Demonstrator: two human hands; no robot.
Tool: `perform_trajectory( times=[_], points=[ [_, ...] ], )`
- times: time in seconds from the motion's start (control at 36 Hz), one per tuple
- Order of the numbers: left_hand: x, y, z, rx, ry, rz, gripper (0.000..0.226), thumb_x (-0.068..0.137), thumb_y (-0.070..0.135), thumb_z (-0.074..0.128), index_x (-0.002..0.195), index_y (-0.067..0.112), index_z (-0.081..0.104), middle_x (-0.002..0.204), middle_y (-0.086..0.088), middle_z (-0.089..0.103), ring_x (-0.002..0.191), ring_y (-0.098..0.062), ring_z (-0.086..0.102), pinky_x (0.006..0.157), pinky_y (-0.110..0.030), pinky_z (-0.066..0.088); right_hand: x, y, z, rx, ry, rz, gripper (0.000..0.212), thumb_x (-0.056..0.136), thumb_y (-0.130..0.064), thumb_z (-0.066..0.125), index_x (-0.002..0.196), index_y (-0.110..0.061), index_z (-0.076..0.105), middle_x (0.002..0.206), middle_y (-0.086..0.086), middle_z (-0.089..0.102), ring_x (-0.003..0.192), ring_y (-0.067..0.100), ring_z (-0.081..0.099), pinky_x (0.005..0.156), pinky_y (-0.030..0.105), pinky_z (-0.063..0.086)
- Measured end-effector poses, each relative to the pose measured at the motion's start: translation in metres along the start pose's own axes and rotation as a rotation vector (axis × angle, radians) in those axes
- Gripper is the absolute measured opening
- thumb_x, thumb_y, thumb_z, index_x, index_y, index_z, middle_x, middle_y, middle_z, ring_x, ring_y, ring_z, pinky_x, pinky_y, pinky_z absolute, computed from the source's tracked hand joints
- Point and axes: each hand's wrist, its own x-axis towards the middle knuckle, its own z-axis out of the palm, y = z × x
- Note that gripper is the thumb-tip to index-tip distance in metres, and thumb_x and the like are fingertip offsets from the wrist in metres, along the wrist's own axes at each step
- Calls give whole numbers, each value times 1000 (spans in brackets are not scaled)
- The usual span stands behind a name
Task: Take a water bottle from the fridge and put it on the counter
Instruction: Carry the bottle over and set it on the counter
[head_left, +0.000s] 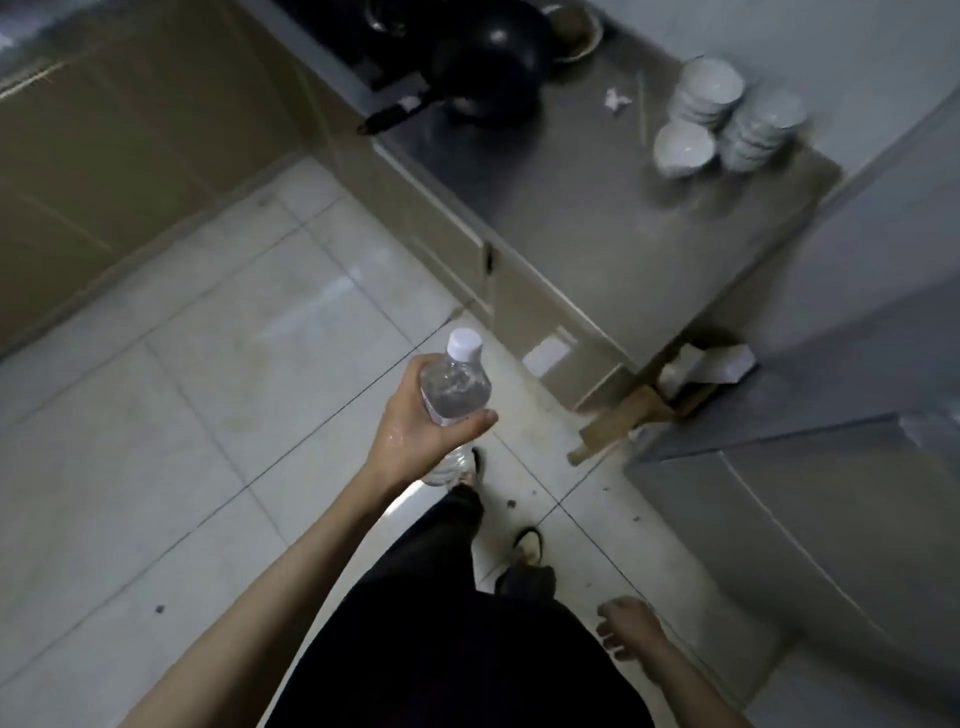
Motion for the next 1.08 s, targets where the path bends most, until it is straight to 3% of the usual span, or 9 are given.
perform_trajectory(
  times=[0.11, 0.22, 0.36, 0.42, 0.5, 0.58, 0.72, 0.86, 1.08],
  points=[
    [-8, -44, -67, -57, 210, -118, 61, 71, 25, 93, 115, 37, 53, 105, 13, 72, 100, -10, 73, 93, -38, 58, 0, -92, 29, -184, 6, -87, 13, 90, -7, 49, 79, -9, 56, 74, 15, 58, 60, 23, 51, 55, 27, 35],
    [-4, -82, -135, -136, 388, -224, 60, 65, 40, 92, 110, 44, 53, 104, 18, 73, 95, 1, 73, 83, -24, 54, -3, -223, 79, -339, 4, -296, 17, 91, -13, 52, 88, -8, 67, 87, 17, 71, 80, 32, 67, 69, 33, 45],
    [33, -125, -220, -190, 517, -337, 62, 62, 42, 90, 113, 43, 55, 104, 21, 74, 91, 6, 73, 78, -18, 53, -8, -392, 147, -386, -56, -544, 19, 96, -20, 52, 98, -13, 70, 85, 1, 71, 69, 8, 63, 60, 20, 46],
    [56, -135, -254, -200, 537, -356, 61, 63, 40, 90, 112, 45, 54, 102, 28, 73, 89, 12, 72, 72, -7, 52, -12, -448, 168, -424, -69, -592, 18, 97, -20, 53, 100, -14, 69, 86, 1, 71, 68, 9, 63, 61, 21, 46],
    [96, -135, -302, -222, 535, -379, 62, 62, 42, 90, 113, 42, 54, 100, 35, 71, 88, 17, 70, 70, 1, 49, -23, -508, 183, -459, -56, -589, 18, 95, -18, 53, 95, -12, 69, 83, 4, 69, 68, 16, 61, 65, 27, 45],
    [141, -130, -348, -235, 501, -379, 66, 60, 45, 88, 117, 34, 56, 99, 33, 71, 86, 14, 70, 74, -8, 50, -27, -551, 184, -408, -20, -495, 18, 95, -13, 52, 94, -7, 69, 83, 12, 68, 69, 24, 59, 61, 30, 44],
    [225, -116, -422, -220, 491, -320, 61, 69, 31, 92, 111, 48, 52, 103, 26, 71, 92, 8, 72, 78, -13, 51, -29, -601, 176, -447, 30, -317, 20, 97, -14, 48, 83, -10, 61, 84, 14, 63, 69, 24, 58, 65, 32, 41],
    [315, -110, -494, -259, 531, -272, 61, 70, 26, 93, 115, 39, 54, 102, 24, 73, 90, 7, 73, 76, -7, 53, -13, -667, 173, -472, 31, -181, 22, 101, -15, 50, 106, 0, 65, 87, 17, 63, 67, 25, 55, 62, 29, 41],
    [447, -119, -608, -227, 545, -315, 62, 71, 27, 93, 120, 33, 54, 101, 21, 72, 88, 6, 72, 75, -12, 52, -14, -862, 238, -430, -17, -193, 14, 98, -10, 48, 98, -2, 60, 85, 19, 60, 66, 25, 53, 59, 28, 38]
  ],
)
